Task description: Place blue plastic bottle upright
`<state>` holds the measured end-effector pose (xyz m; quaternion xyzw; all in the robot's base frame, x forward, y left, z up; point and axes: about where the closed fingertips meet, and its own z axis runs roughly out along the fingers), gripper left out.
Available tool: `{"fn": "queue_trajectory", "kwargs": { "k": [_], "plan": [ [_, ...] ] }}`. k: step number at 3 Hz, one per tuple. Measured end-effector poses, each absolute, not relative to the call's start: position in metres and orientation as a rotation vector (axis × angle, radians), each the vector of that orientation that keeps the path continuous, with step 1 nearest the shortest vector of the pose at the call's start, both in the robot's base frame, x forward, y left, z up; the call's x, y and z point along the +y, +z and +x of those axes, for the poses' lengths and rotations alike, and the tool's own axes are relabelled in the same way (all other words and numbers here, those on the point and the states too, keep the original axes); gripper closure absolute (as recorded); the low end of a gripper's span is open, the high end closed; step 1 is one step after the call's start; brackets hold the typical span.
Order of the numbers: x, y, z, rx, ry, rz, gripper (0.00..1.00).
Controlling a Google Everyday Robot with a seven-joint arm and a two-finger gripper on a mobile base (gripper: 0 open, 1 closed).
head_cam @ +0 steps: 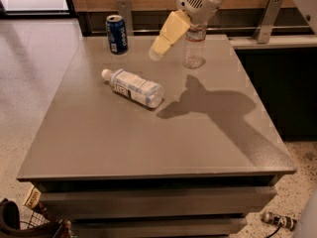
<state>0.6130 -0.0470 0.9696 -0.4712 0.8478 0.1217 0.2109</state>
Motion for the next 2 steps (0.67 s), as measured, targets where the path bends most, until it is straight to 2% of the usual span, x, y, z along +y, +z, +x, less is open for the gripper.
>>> {"fn": "queue_trajectory", "kwargs": {
  "k": [2],
  "plan": [
    [-0.018,0.956,0.632,2.448,0.296,-1.329,0.00]
  ]
}}
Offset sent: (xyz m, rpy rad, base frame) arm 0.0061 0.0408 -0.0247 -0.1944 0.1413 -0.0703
